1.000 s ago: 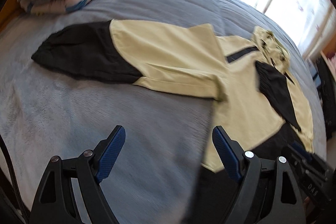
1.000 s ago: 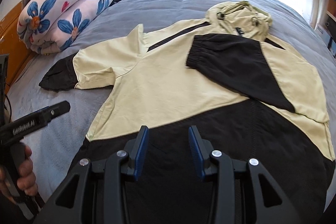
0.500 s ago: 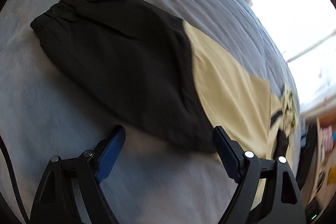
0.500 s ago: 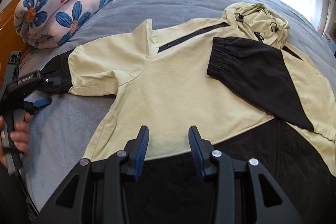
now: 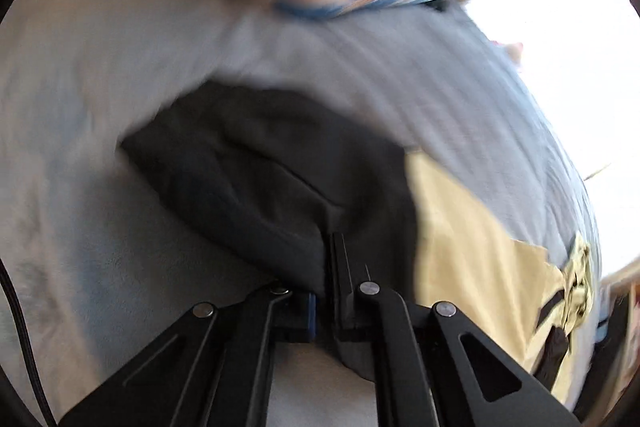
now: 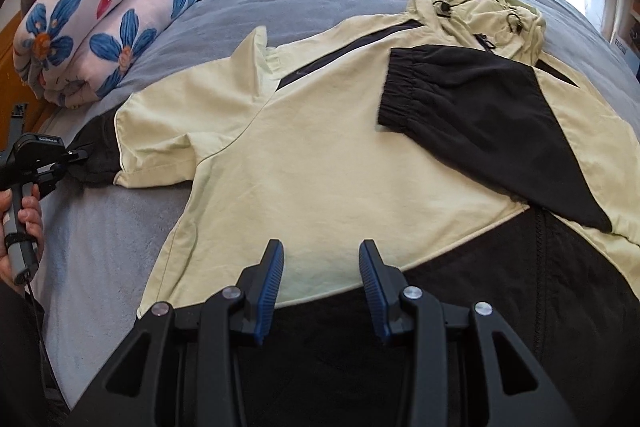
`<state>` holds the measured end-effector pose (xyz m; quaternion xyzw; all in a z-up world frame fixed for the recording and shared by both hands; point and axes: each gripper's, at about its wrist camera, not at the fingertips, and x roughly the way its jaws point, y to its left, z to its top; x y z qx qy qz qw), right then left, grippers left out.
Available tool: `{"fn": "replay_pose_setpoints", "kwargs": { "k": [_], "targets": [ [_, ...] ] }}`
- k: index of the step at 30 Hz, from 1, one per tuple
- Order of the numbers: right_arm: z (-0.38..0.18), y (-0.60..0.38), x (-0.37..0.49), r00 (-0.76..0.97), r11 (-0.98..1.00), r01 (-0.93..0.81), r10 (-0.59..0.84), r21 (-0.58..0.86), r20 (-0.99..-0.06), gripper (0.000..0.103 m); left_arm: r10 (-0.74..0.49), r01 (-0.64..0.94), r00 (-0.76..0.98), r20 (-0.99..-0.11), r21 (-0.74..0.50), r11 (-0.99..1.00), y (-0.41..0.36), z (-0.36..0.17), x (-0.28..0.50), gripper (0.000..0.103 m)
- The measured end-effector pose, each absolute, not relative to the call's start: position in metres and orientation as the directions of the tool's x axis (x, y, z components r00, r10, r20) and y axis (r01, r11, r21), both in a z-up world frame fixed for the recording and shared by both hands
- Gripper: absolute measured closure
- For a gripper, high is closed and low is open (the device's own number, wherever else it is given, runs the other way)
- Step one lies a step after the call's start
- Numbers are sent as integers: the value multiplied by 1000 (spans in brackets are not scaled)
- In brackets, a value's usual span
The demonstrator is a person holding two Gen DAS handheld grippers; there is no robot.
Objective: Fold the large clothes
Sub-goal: 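Fold the grasped sleeve across the jacket front with the left gripper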
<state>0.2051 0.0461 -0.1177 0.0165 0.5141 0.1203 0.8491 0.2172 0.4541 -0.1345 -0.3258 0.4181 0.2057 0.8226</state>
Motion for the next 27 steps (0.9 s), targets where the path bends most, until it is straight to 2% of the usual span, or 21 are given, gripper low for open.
{"fn": "replay_pose_setpoints", "kwargs": {
  "k": [5, 9, 13, 15, 19, 21, 24, 25, 26, 27],
  "targets": [
    [-101, 15, 198, 484, 975, -139, 217, 171, -848, 64, 11, -396, 694, -720, -369, 841, 363, -57, 226, 101],
    [-89, -21, 189, 519, 980, -76, 196, 184, -832, 64, -133, -147, 728, -673, -342, 928, 253, -17, 238, 101],
    [-85, -60, 180, 537, 983, -10, 160, 183, -828, 64, -256, 4, 657, -709, -336, 942, 161, -28, 251, 101],
    [-86, -79, 174, 537, 983, 29, 138, 182, -832, 64, -287, 46, 597, -749, -325, 945, 118, -53, 254, 101],
    [-90, -112, 167, 524, 981, 101, 86, 162, -848, 64, -265, 74, 471, -841, -262, 962, 51, -109, 259, 95],
    [-95, -126, 164, 514, 978, 123, 81, 167, -854, 64, -229, 61, 407, -884, -223, 973, 31, -138, 260, 87],
    [-100, -138, 162, 503, 973, 139, 88, 181, -860, 64, -202, 46, 389, -899, -199, 979, 30, -155, 252, 70],
    [-101, -139, 160, 503, 973, 140, 91, 185, -860, 64, -214, 52, 378, -901, -210, 976, 30, -156, 251, 57],
    [-102, -140, 160, 503, 971, 139, 98, 192, -859, 64, -232, 53, 371, -899, -229, 972, 33, -156, 251, 38],
    [-102, -140, 161, 504, 971, 136, 105, 199, -857, 64, -254, 50, 364, -896, -254, 966, 35, -153, 249, 30]
  ]
}}
